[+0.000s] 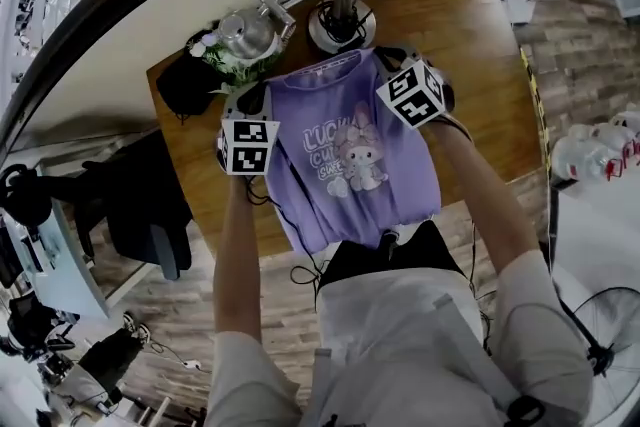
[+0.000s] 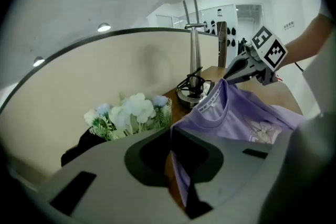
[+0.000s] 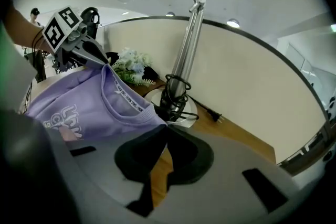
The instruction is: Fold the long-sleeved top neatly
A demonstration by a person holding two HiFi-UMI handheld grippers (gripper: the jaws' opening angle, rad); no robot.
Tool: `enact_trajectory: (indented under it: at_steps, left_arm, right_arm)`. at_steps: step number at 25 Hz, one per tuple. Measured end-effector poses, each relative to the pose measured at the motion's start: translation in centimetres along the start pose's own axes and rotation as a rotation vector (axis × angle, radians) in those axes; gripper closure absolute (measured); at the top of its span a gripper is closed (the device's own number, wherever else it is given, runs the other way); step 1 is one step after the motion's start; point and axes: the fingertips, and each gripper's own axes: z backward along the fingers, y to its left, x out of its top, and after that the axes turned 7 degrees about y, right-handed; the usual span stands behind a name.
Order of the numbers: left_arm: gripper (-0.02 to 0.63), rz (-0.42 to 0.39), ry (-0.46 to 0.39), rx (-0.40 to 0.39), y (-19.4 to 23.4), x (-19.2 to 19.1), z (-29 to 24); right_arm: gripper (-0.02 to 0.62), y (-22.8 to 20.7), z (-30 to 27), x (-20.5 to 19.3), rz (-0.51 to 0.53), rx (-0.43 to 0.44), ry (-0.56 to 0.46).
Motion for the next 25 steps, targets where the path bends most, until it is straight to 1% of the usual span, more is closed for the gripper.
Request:
enact_trajectory:
  at_steps: [2,4,6,8,10,12,13,14,15,17,18,21,25]
  left_arm:
    - [0.570,0.012,0.014,-0.006,0.0,-0.4,-1.1]
    - [0.568,0.031,0.017,-0.017,0.0,-0.4,-1.7]
    - [0.547,0.098,-0.004,-0.046,0.3,-0.2,-1.8]
    - [0.507,0.173,-0.026,-0.065,0.8,0.1,-1.6]
    - [0.502,0.229,-0.036,-0.072,1.4,0.2,-1.3]
    - [0.491,0.293,-0.033,-0.110,1.4,-0.3,-1.1]
    - [0.488,0.328,-0.031,-0.132,1.4,-0.5,-0.9]
    - [0.485,0.351,-0.034,-0.141,1.5,-0.6,-0.5]
    - [0.485,0.352,-0.041,-0.132,1.5,-0.4,0.1]
    - [0.485,0.306,-0.069,-0.086,1.1,0.4,2.0]
    - [0.485,0.279,-0.082,-0.065,0.5,0.7,2.9]
    - [0.485,0.234,-0.114,-0.018,-2.1,1.1,5.2]
    - [0.486,0.259,-0.149,0.011,-6.5,0.4,7.4]
  right_arm:
    - [0.570,0.2,-1.1,-0.6,-0.017,0.023,0.027]
    - [0.543,0.2,-1.6,-1.0,-0.044,0.045,0.046]
    - [0.508,-0.3,-1.3,-0.7,-0.075,0.039,0.032]
    - [0.504,-1.1,-0.4,0.3,-0.071,0.022,-0.007]
    - [0.491,-1.2,0.3,1.0,-0.086,0.051,-0.030]
    - [0.491,-1.1,0.5,1.0,-0.174,0.110,-0.040]
    - [0.496,-1.3,0.7,0.9,-0.215,0.122,-0.047]
    - [0.509,-1.6,1.1,0.9,-0.221,0.111,-0.056]
    - [0.512,-1.8,1.6,0.9,-0.189,0.083,-0.065]
    - [0.520,-1.7,3.0,0.7,-0.101,0.037,-0.091]
    - [0.520,-1.4,3.7,0.5,-0.080,0.034,-0.106]
    - [0.520,0.3,5.5,-1.3,-0.061,0.049,-0.126]
    - [0.520,3.4,7.6,-4.6,-0.037,0.084,-0.120]
